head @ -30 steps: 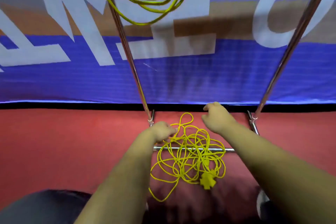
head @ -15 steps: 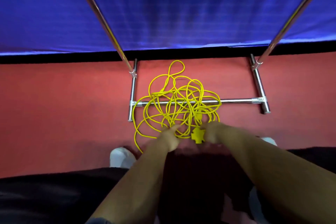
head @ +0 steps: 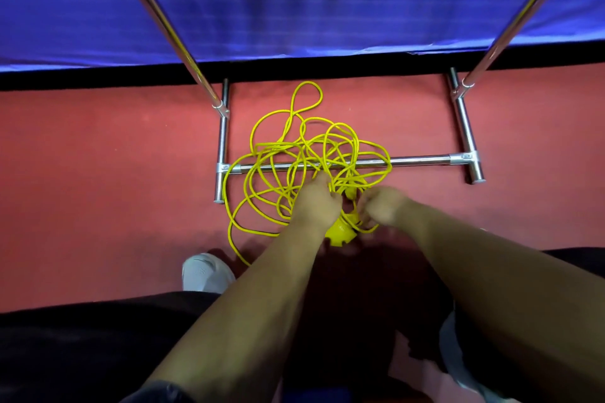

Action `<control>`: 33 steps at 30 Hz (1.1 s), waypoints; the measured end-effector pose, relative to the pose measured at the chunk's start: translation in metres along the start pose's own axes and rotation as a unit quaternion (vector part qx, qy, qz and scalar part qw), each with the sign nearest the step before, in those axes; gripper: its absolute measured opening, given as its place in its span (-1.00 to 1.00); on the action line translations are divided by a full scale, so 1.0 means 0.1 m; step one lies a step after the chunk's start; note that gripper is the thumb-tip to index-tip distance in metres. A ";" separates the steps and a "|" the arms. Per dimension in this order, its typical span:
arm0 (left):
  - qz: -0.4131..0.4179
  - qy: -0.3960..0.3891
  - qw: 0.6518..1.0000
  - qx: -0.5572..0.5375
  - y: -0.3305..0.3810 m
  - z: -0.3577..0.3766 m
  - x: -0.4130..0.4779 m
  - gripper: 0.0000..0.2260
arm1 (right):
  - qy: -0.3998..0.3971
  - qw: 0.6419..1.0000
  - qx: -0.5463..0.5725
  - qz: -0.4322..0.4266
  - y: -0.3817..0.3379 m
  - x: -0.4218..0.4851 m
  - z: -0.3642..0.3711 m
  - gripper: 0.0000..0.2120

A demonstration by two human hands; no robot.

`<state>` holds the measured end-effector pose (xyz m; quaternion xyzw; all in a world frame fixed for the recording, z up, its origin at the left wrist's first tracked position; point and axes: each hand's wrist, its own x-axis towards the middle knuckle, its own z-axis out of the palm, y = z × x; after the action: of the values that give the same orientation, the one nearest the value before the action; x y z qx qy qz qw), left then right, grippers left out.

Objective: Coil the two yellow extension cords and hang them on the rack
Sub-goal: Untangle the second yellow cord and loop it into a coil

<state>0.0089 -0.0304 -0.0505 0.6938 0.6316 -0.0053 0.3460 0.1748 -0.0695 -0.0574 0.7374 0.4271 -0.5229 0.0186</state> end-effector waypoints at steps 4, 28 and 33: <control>0.035 -0.125 0.987 0.091 -0.13 0.23 0.09 -0.41 | 0.183 0.983 0.020 -0.026 0.08 0.08 -0.04 -0.75; -0.225 -0.185 0.939 0.180 -0.41 -0.14 -0.06 -0.65 | 0.017 1.000 0.023 -0.006 -0.23 0.13 -0.06 -0.68; -0.197 -0.091 0.957 0.194 -0.21 -0.31 -0.01 -0.71 | 0.016 0.997 0.074 0.004 -0.24 0.20 0.06 -0.88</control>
<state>-0.0232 -0.0165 -0.0362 0.6058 0.7087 -0.2590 0.2524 0.1565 -0.0451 -0.0664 0.7470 0.3841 -0.5411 -0.0407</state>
